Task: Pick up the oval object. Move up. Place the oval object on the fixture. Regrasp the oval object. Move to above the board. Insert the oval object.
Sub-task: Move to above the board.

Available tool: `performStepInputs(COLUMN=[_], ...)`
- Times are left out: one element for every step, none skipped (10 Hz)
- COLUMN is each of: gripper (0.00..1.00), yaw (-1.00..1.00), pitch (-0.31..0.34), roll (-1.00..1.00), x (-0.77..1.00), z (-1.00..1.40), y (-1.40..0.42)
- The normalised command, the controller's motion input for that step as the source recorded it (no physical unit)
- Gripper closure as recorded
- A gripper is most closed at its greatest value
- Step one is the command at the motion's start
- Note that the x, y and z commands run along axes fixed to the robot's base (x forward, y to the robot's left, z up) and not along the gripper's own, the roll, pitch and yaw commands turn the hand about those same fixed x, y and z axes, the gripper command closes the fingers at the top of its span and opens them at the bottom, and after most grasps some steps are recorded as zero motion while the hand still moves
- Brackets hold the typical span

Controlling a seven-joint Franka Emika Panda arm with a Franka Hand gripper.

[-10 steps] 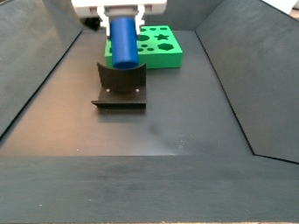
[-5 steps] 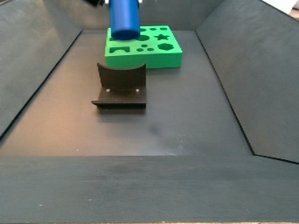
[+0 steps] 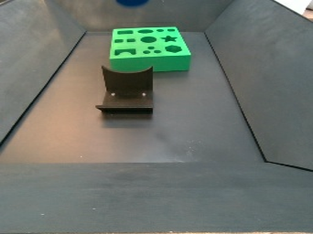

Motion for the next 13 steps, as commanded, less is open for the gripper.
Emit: performStepInputs(gripper=[1.00, 1.00, 1.00, 1.00, 1.00, 1.00, 1.00, 1.00, 1.00, 1.00, 1.00, 1.00, 1.00], yaw=[-0.08, -0.08, -0.08, -0.09, -0.09, -0.10, -0.10, -0.10, -0.10, -0.10, -0.10, -0.09, -0.10], pitch=[-0.033, -0.042, -0.043, -0.044, -0.040, -0.035, -0.032, -0.029, -0.024, -0.021, -0.019, -0.016, -0.022], roll=[-1.00, -1.00, -1.00, -1.00, -1.00, -1.00, -1.00, -1.00, -1.00, -1.00, -1.00, -1.00, -1.00], x=[-0.44, -0.44, -0.46, -0.47, -0.47, -0.48, -0.50, -0.51, -0.44, -0.31, -0.23, -0.11, -0.09], z=[0.31, 0.29, 0.31, 0.29, 0.29, 0.30, 0.30, 0.30, 0.25, 0.15, 0.10, 0.04, 0.03], y=[-1.00, -1.00, -1.00, -1.00, -1.00, -1.00, -1.00, -1.00, -0.80, -0.51, -0.34, -0.12, -0.08])
